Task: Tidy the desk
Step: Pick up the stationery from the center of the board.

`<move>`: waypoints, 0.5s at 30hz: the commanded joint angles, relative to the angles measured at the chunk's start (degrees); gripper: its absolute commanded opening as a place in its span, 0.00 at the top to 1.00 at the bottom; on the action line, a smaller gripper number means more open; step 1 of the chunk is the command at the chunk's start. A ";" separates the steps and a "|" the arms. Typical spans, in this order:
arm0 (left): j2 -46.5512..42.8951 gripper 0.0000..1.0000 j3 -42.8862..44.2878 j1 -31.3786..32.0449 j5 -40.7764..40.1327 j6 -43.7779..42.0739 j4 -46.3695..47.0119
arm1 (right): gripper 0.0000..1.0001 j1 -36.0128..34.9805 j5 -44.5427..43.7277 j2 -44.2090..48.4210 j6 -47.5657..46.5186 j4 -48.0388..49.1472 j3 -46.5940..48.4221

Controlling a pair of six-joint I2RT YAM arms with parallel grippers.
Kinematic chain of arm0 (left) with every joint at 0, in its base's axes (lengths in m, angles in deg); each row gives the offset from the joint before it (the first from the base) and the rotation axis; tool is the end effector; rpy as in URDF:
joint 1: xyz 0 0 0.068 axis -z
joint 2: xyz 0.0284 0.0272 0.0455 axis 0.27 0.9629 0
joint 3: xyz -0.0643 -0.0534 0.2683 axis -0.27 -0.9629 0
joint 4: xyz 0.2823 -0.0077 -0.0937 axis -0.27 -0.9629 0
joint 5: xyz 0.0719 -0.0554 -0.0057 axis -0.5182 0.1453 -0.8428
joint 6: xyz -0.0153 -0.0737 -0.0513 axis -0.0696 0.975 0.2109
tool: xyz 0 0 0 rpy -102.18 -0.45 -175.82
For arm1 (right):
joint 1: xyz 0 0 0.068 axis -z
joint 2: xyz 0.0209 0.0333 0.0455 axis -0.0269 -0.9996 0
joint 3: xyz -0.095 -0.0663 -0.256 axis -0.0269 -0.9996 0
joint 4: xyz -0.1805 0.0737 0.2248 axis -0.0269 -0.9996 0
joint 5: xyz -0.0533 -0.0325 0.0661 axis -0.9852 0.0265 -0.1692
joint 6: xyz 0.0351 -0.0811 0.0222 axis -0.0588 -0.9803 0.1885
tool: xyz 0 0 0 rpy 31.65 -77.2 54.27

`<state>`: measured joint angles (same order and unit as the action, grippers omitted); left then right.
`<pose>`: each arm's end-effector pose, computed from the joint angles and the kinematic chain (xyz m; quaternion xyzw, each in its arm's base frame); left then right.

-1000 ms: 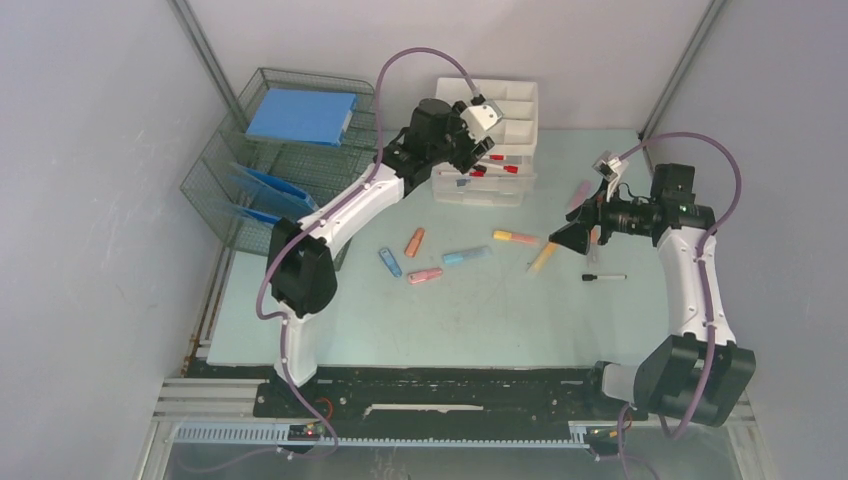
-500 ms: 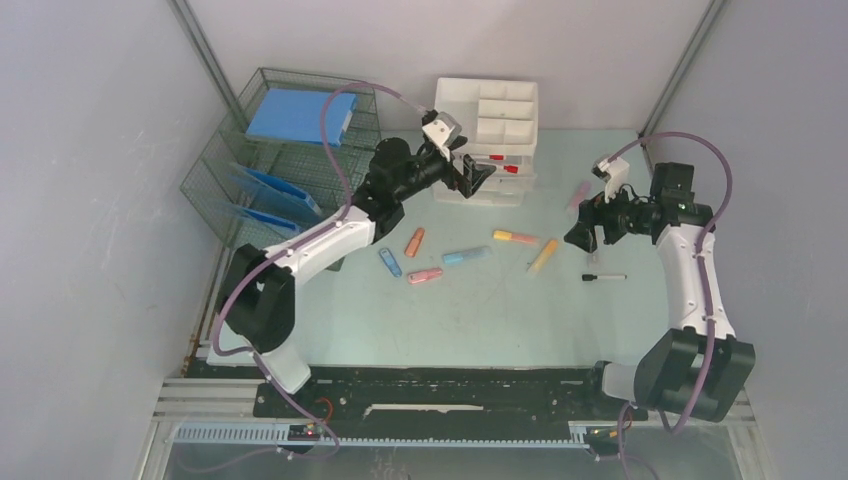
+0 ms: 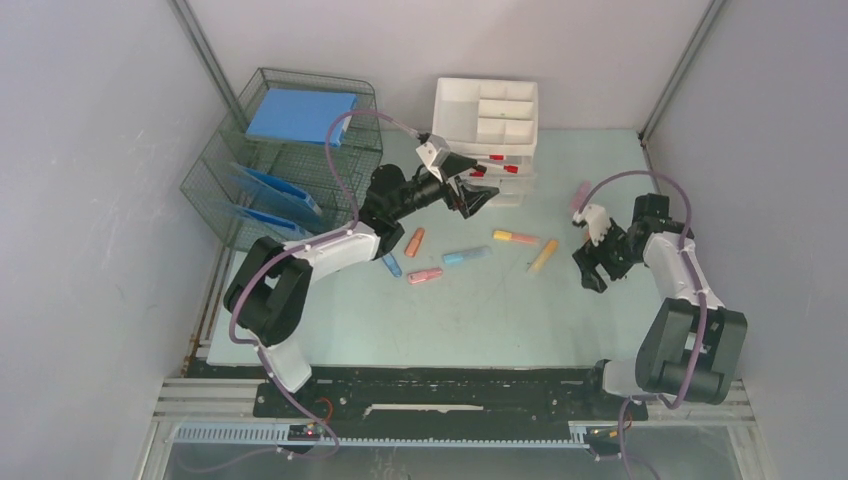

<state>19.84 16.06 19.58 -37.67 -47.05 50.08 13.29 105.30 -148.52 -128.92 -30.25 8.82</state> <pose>0.3645 -0.3065 0.3050 0.3103 0.5478 -0.4532 0.6310 0.2994 -0.0419 0.1885 -0.3711 0.8854 0.0867 0.2661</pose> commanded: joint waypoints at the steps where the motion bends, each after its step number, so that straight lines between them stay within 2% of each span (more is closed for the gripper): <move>1: -2.72 0.00 -2.37 0.87 0.62 -3.79 4.93 | 0.10 -0.16 -9.43 0.21 -13.71 3.28 -3.65; 6: -3.36 0.00 -2.41 2.23 0.80 -6.36 3.36 | 0.12 -1.67 -14.52 -3.52 -16.66 10.32 -5.73; 11: -4.30 0.00 -2.78 3.31 0.33 -9.24 1.77 | 0.21 -4.83 -16.58 -6.79 -16.62 12.92 -5.23; 15: -4.32 0.00 -2.87 3.89 0.34 -10.53 1.31 | 0.28 -4.49 -16.73 -9.85 -15.12 12.73 -3.93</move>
<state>18.59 13.44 22.88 -37.58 -54.13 50.47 8.72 90.22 -156.24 -143.65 -19.56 3.20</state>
